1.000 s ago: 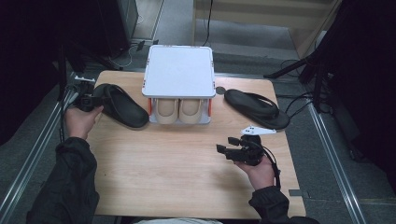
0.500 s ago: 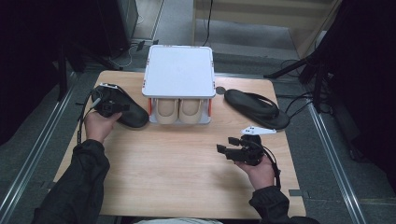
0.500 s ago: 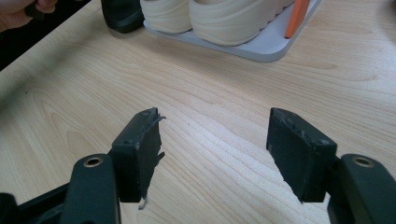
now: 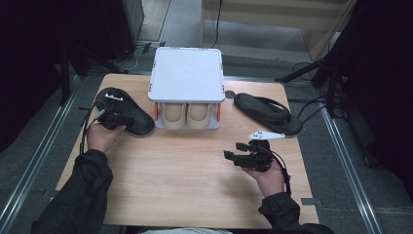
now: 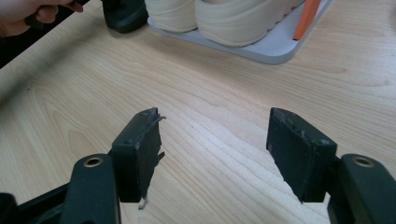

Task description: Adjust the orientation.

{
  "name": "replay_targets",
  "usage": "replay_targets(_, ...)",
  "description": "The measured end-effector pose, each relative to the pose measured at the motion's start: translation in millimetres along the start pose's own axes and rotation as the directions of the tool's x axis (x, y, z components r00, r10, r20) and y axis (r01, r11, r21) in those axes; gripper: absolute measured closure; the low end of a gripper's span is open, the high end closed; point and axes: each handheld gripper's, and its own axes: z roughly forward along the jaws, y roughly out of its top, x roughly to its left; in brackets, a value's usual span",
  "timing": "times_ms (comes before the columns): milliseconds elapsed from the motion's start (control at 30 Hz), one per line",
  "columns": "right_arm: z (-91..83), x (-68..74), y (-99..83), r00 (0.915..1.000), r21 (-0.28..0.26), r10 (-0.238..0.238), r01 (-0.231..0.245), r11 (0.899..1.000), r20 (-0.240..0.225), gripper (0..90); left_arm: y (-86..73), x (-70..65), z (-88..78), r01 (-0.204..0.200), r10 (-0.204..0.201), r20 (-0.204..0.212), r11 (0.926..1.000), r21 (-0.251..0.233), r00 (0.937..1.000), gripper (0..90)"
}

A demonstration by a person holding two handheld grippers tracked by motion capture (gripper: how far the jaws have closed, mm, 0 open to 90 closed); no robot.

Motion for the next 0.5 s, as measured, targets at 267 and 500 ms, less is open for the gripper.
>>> replay_targets(267, 9.9, 2.5, 7.0, 0.9995, 0.007, -0.021, 0.021, 1.0, -0.025, 35.6, -16.2, 5.5, -14.3, -0.001, 0.001, -0.007, 0.9999, 0.013, 1.0, 89.0)
replay_targets(500, 18.7, 4.5, 14.7, 0.9981, 0.017, -0.039, 0.04, 0.999, -0.048, 35.7, -33.5, 11.0, -28.1, 0.013, -0.012, -0.027, 0.9999, 0.009, 0.9996, 88.4)
